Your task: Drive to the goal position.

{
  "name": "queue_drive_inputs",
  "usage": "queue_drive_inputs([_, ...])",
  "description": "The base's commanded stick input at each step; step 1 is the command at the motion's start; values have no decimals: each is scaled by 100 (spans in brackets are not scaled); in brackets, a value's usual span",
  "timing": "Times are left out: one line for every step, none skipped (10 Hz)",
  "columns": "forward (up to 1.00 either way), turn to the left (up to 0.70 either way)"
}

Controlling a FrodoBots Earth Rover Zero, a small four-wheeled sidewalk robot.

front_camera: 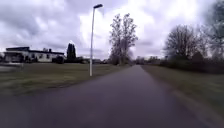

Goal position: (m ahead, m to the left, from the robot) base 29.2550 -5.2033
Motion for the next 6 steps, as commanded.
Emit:
queue_drive_inputs([100,-7])
queue_drive_inputs([100,-28])
queue_drive_inputs([100,-40])
queue_drive_inputs([100,-40])
queue_drive_inputs([100,-40])
queue_drive_inputs([100,-40])
